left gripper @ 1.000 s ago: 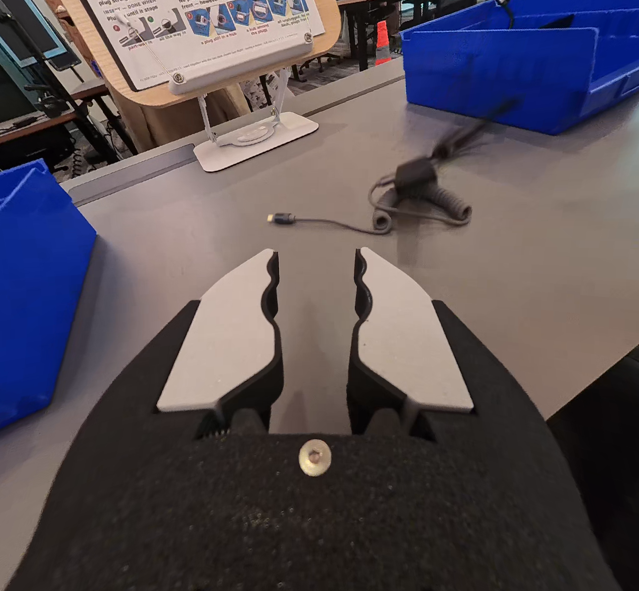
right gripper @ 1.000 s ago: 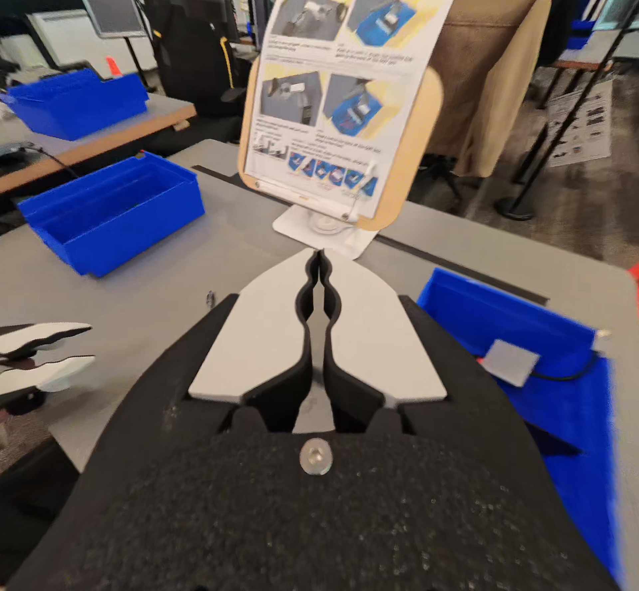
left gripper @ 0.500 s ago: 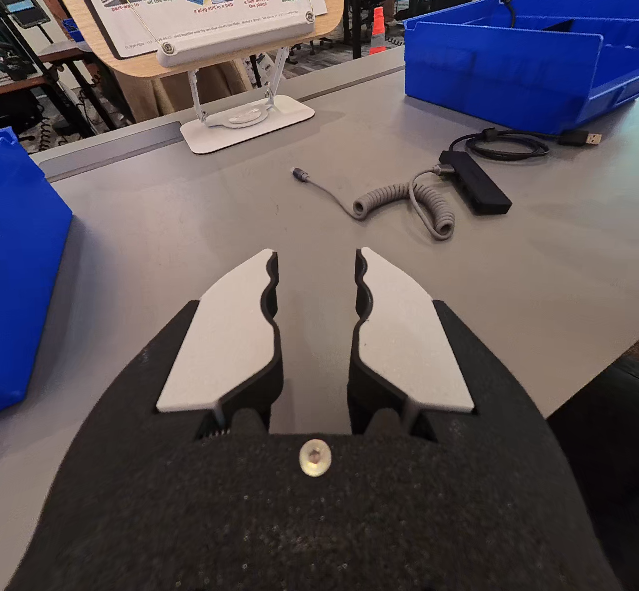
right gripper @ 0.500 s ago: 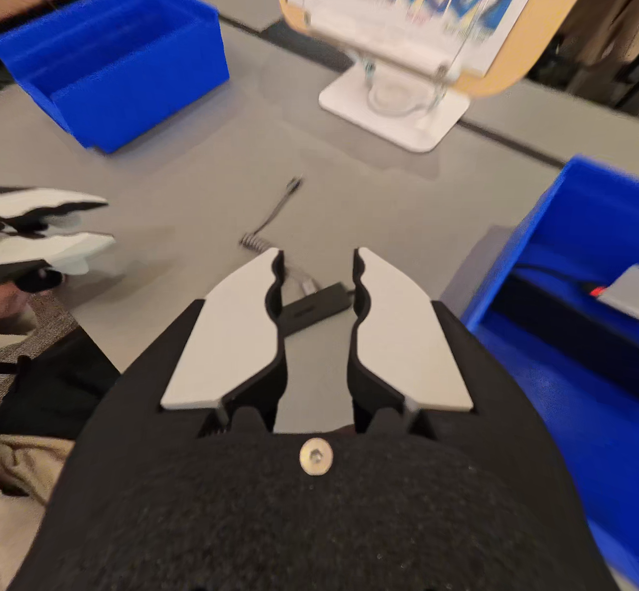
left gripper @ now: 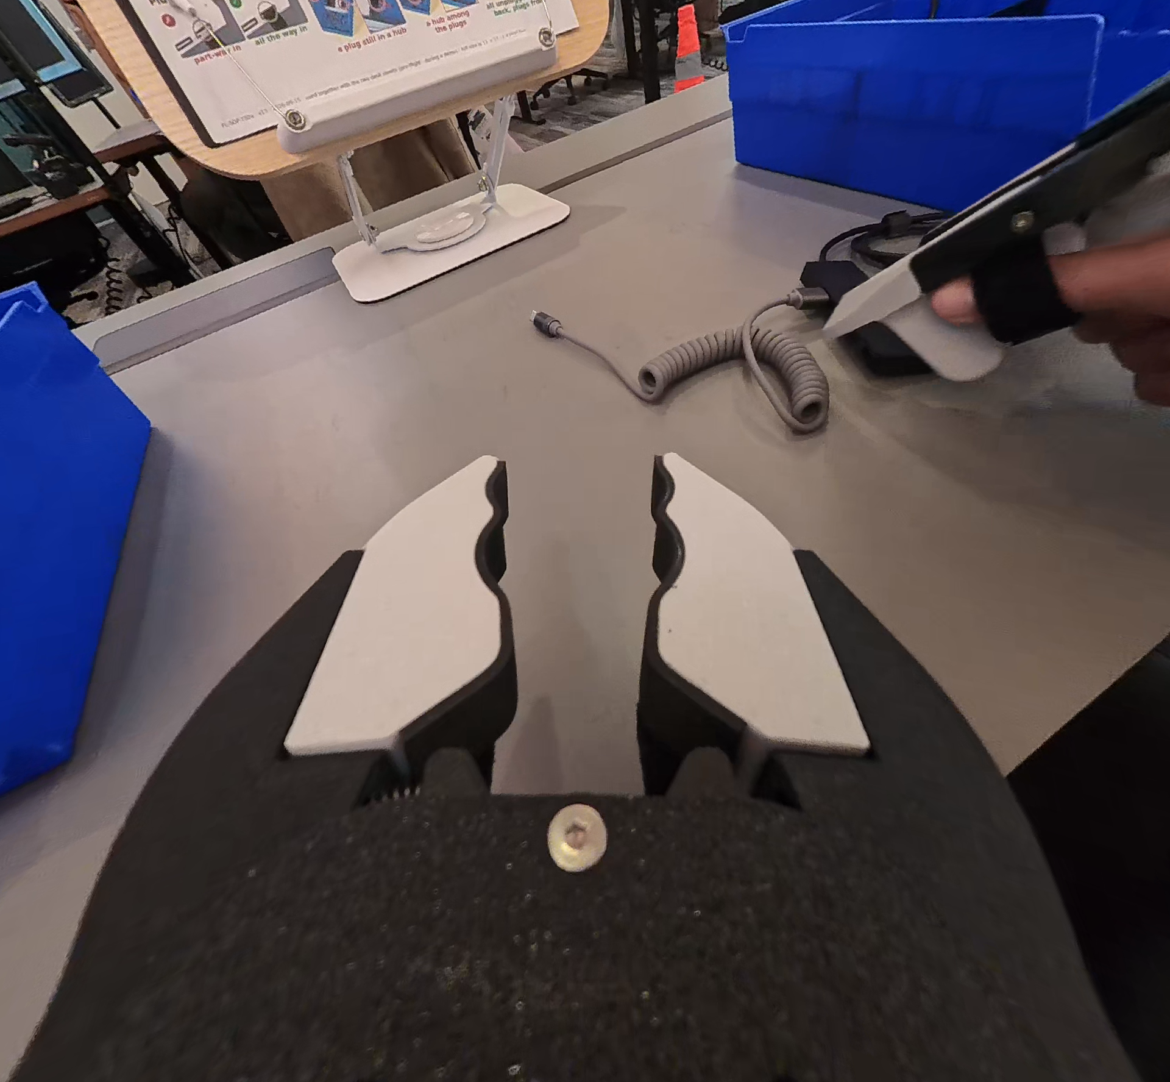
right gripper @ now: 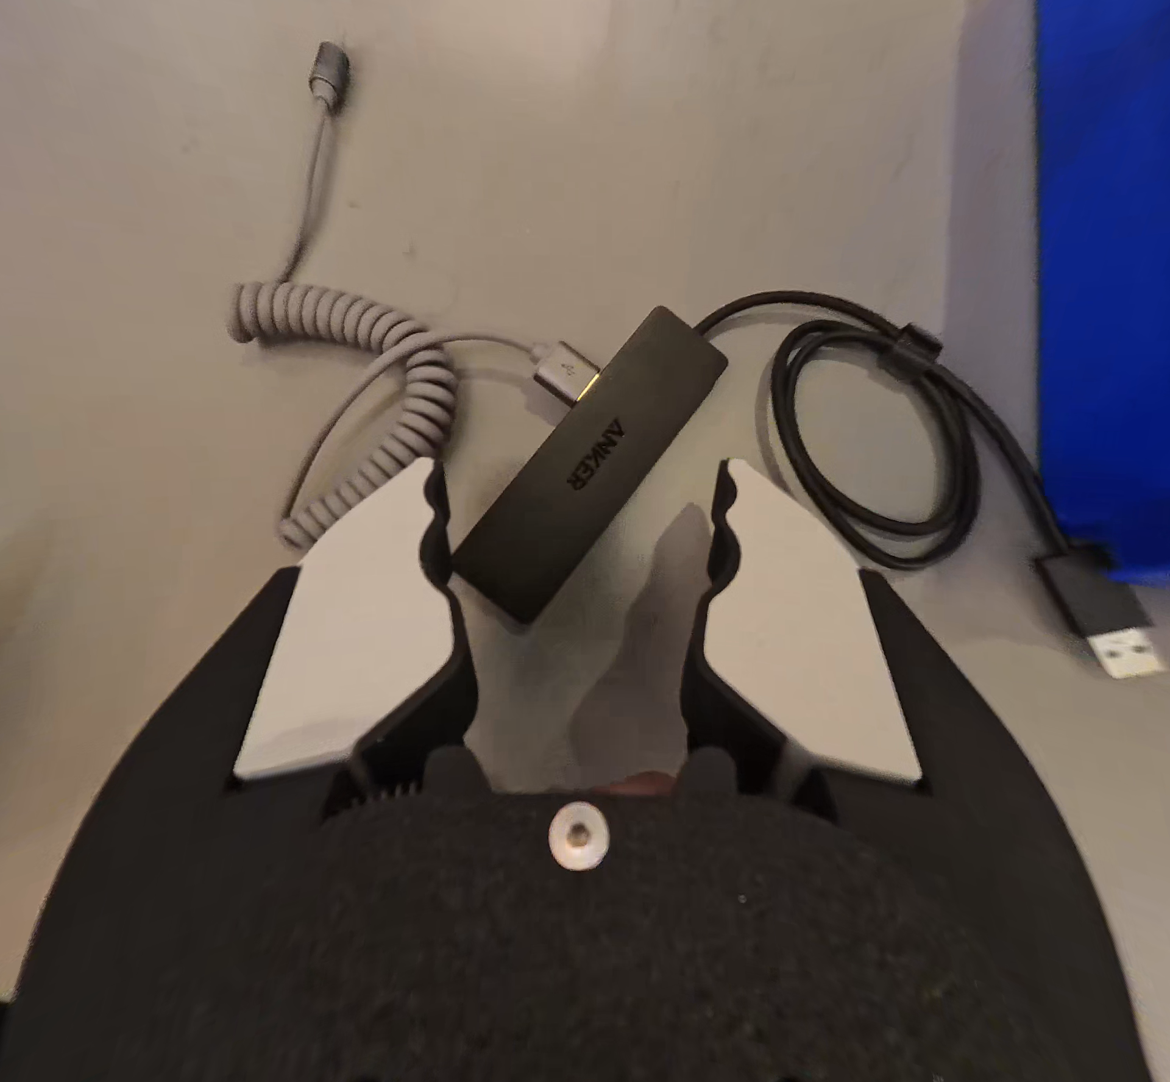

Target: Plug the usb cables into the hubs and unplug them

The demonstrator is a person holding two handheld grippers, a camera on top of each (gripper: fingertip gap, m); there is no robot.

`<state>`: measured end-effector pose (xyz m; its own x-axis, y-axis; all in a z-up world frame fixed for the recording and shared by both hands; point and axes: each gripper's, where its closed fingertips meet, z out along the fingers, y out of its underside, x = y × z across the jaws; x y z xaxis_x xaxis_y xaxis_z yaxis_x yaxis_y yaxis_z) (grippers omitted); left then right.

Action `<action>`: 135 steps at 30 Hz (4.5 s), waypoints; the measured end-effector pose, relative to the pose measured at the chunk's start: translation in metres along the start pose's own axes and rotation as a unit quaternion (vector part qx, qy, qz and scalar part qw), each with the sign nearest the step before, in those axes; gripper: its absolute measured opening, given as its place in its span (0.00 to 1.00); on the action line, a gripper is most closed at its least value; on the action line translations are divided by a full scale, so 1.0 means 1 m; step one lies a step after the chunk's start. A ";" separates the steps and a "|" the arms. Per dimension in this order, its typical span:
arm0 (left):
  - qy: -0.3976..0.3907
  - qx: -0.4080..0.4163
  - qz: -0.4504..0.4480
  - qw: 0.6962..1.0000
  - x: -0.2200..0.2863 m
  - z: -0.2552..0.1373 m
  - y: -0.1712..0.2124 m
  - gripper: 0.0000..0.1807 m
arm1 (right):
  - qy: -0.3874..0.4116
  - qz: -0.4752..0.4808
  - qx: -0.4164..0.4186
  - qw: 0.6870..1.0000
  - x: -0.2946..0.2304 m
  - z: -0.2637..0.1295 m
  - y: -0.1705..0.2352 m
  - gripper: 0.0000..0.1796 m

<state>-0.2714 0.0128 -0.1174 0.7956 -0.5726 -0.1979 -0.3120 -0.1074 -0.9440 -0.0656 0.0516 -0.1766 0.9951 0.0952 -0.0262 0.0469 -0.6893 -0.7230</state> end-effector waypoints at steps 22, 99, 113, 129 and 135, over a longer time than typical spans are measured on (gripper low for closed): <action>0.006 0.002 -0.007 1.000 0.000 0.000 0.000 0.25 | -0.031 -0.062 0.061 0.996 0.008 -0.022 -0.065 0.19; -0.046 -0.032 0.038 0.998 -0.018 0.009 0.009 0.26 | 0.030 -0.009 -0.378 0.925 0.322 0.079 -0.117 0.19; -0.048 -0.035 0.085 0.995 -0.005 0.013 0.008 0.26 | -0.018 -0.280 -0.350 0.894 0.318 0.064 -0.104 0.22; -0.069 -0.028 0.056 0.996 -0.022 0.010 -0.005 0.26 | -0.088 -0.023 -0.080 0.993 0.397 0.042 -0.188 0.27; -0.083 -0.044 0.053 0.994 -0.027 0.011 0.000 0.26 | -0.200 0.171 -0.053 0.963 0.416 0.062 -0.173 0.26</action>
<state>-0.2875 0.0370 -0.1152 0.8285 -0.4434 -0.3420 -0.4364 -0.1285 -0.8905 0.3349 0.2548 -0.1053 0.8416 0.1038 -0.5300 -0.2481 -0.7974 -0.5501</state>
